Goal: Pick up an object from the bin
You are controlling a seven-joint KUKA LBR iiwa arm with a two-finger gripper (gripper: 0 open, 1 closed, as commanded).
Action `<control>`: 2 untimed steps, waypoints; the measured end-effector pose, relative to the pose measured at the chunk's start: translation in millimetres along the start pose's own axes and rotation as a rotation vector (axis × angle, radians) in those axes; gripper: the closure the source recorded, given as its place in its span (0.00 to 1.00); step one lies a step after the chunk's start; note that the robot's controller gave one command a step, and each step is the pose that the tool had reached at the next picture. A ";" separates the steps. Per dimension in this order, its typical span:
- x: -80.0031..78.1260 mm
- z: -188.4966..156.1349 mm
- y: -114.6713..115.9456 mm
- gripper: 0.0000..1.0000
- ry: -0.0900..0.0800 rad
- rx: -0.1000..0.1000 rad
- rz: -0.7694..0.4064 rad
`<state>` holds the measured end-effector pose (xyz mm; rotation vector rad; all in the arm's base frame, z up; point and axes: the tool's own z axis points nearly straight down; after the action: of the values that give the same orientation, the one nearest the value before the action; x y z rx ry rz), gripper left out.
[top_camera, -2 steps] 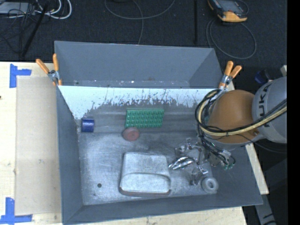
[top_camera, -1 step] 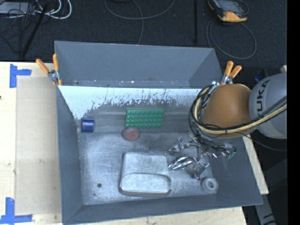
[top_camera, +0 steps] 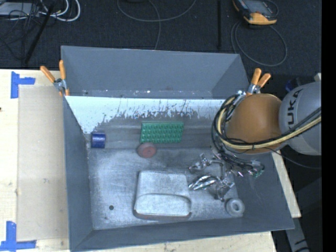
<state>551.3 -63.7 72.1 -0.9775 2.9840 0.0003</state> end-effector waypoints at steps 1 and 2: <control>0.0 -0.1 -0.3 0.00 0.000 -0.001 0.006; 0.1 -0.2 -0.5 0.00 0.000 -0.002 0.013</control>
Offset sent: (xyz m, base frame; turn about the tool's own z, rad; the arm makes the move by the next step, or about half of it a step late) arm 0.0000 0.0000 0.0000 0.0000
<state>551.5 -64.2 72.3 -0.9587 2.9911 0.0027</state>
